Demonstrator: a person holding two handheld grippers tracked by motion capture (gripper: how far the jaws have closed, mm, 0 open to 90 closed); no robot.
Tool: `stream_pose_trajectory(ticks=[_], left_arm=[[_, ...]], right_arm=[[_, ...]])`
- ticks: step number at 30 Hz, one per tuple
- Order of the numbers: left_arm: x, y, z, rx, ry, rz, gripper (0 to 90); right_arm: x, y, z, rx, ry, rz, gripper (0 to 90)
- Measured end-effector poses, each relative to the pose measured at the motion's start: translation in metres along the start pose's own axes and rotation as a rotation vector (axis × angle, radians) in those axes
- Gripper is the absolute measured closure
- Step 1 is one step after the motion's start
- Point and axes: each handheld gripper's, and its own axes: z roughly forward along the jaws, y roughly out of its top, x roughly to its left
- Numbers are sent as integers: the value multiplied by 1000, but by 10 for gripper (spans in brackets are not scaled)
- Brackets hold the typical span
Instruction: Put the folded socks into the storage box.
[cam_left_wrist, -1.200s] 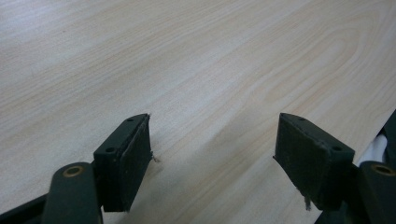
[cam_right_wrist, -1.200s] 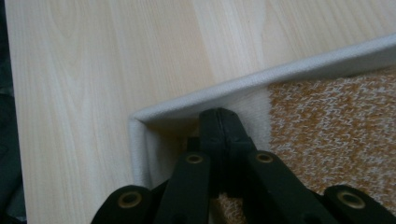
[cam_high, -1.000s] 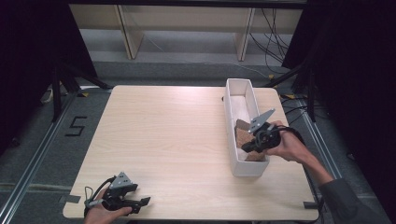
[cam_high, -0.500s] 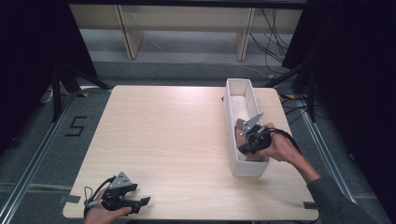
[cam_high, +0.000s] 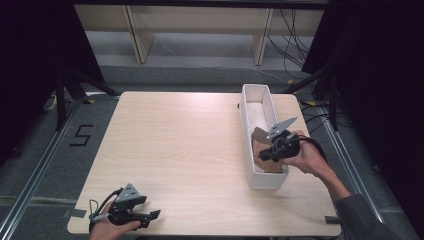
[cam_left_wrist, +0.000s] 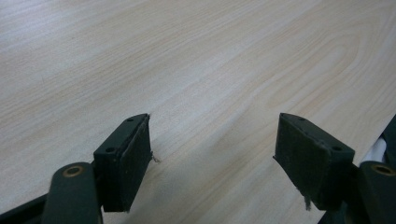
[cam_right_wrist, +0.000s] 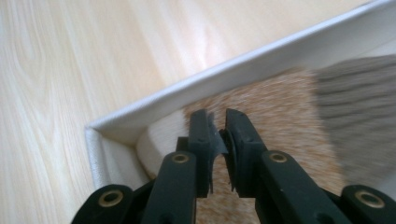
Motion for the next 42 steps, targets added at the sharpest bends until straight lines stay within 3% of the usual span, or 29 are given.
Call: stream_pose_trajectory(ticks=[3, 5, 6, 7, 9, 10, 14, 16, 17, 21, 22, 25, 30, 31, 32, 33, 34, 35, 37, 39, 40, 41, 42], left_arm=[[1, 0, 0, -1, 3, -1, 260], [3, 0, -1, -2, 9, 0, 260], [3, 0, -1, -16, 13, -16, 260], [3, 0, -2, -12, 12, -14, 260], [4, 0, -3, -18, 16, -16, 259], [3, 0, -2, -28, 21, -27, 259], [3, 1, -3, -29, 26, -17, 256], [3, 3, -3, -32, 27, -23, 256], [3, 2, -3, -38, 26, -21, 255], [5, 1, -3, -26, 30, -20, 253], [5, 1, -3, -27, 33, -22, 252], [5, 1, -3, -30, 36, -29, 250], [3, 1, -2, -27, 34, -18, 247], [4, 1, 0, -42, 46, -15, 246], [5, 1, -1, -38, 46, -12, 246], [4, 0, -1, -35, 47, -15, 246], [4, -1, -2, -34, 37, -13, 246], [4, -1, -3, -27, 39, -9, 246], [3, -1, -3, -35, 42, -18, 245], [3, 0, -3, -32, 45, -12, 244], [3, -1, -3, -28, 42, -8, 243], [3, -1, -3, -27, 42, -8, 243], [3, -1, -3, -27, 43, -9, 243]], right_arm=[[-5, -4, -17, -50, -47, 70, 758], [-8, -7, -27, -64, -55, 82, 736], [-11, -9, -30, -98, -72, 83, 727], [-10, -12, -34, -108, -72, 116, 712], [-14, -15, -42, -119, -99, 127, 641], [-14, -17, -43, -145, -112, 135, 625], [-16, -23, -48, -146, -131, 189, 516], [-15, -27, -48, -192, -155, 230, 462], [-15, -29, -52, -180, -145, 260, 431], [-12, -38, -57, -246, -190, 313, 326], [-10, -40, -61, -228, -186, 332, 305], [-6, -50, -64, -251, -208, 371, 240], [1, -64, -67, -292, -229, 392, 228], [1, -66, -68, -293, -232, 372, 228], [3, -68, -68, -306, -222, 393, 227], [3, -70, -71, -293, -236, 379, 223], [6, -71, -70, -305, -225, 411, 217], [6, -73, -71, -305, -240, 400, 208], [11, -75, -70, -313, -227, 426, 199], [17, -78, -70, -319, -213, 431, 201], [17, -81, -70, -324, -228, 407, 199], [22, -82, -69, -335, -207, 435, 194], [23, -85, -69, -336, -223, 424, 188]])
